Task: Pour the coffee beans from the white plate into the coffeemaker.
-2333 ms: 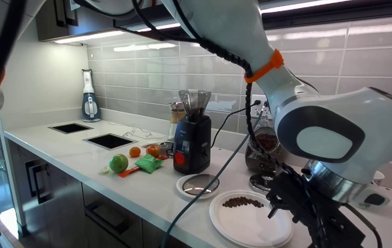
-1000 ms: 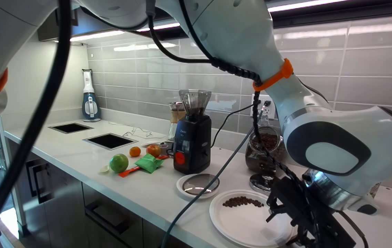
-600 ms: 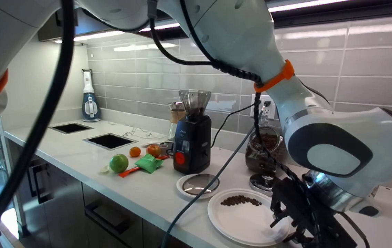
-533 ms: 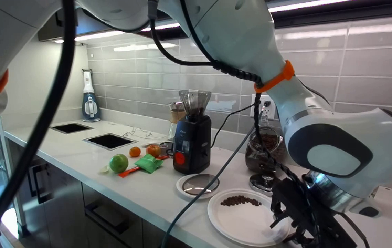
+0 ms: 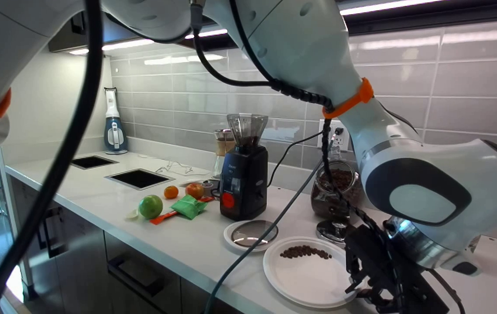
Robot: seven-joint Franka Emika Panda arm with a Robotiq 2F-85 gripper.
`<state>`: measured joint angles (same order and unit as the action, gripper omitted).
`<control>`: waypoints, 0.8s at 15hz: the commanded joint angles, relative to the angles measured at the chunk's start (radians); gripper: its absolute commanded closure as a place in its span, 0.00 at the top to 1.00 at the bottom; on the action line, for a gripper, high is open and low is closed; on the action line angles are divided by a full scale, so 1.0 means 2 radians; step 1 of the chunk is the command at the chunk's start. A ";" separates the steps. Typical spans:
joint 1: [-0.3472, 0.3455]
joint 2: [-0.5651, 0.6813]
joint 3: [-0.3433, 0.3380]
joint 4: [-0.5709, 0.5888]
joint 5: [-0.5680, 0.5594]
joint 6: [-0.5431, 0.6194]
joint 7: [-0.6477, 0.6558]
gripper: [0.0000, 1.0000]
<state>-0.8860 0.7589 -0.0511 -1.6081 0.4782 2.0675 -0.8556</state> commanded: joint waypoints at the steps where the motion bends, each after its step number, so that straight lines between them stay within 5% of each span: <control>1: -0.004 0.017 0.006 0.015 0.001 -0.007 0.013 0.00; 12: -0.018 0.007 0.004 0.005 0.000 -0.025 0.000 0.02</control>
<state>-0.8923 0.7603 -0.0480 -1.6031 0.4782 2.0509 -0.8413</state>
